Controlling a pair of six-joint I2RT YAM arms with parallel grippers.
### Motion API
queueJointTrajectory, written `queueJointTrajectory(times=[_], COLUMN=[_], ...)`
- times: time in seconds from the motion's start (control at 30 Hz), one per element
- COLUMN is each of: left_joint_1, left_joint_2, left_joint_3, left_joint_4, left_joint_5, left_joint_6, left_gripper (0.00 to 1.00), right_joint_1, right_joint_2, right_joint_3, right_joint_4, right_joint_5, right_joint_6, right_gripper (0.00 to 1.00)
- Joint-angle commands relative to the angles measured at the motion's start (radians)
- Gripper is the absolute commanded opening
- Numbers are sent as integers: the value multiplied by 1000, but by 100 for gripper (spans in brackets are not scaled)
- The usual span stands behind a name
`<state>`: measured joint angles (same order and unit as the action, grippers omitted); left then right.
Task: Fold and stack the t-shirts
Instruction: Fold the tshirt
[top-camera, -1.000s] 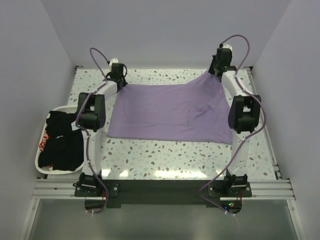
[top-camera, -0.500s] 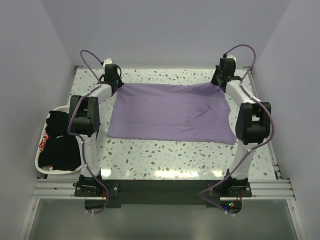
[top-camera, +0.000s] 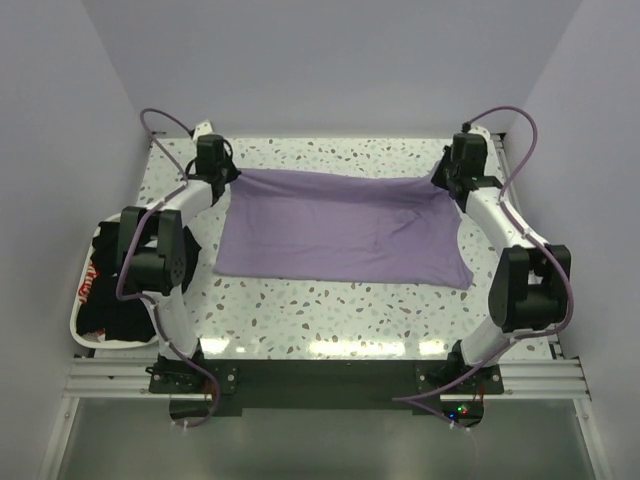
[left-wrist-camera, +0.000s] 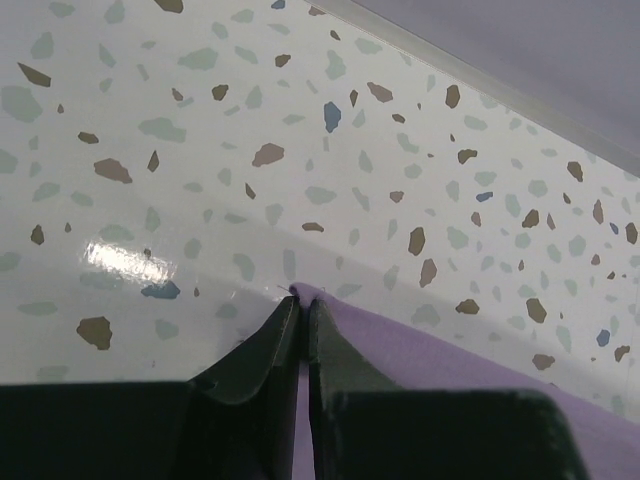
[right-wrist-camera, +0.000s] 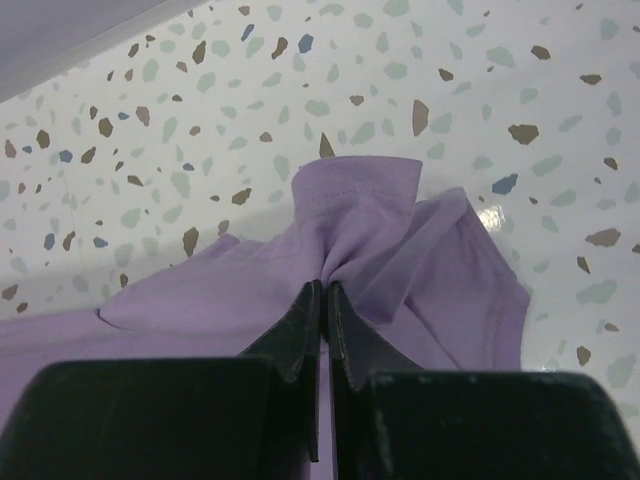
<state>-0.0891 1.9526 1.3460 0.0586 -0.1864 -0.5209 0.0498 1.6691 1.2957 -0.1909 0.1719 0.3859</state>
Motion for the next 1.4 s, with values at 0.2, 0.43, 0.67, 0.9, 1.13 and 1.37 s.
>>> queueJointTrajectory(times=[0.2,0.43,0.67,0.9,1.13,1.37], left_joint_1=[12,12,12,12,12,9], left_joint_2=[-162,-224,-254,-284,-366,-435], left_joint_3=[-137,-211,-263,-335,-476,-490], left_joint_4=[75,67,44,21,-8,-34], left_joint_5=[-16,-24,-44,-68,-116,-114], left_joint_6=[-39,-63,-105,-186,-324,-343], left_gripper=[10,10,9,15,40,59], right_joint_1=[-7,-7,-7,-7,-8,-5], right_joint_2=[-182,-255,-305,-307,-327,-416], right_joint_3=[-176,-285,-369,-470,-545,-539], right_joint_4=[36,28,36,73,64,8], right_joint_5=[-2,-25,-66,-127,-144,-158], right_joint_6=[64,90,117,154,183,157], right_gripper=[0,0,0,0,5,36])
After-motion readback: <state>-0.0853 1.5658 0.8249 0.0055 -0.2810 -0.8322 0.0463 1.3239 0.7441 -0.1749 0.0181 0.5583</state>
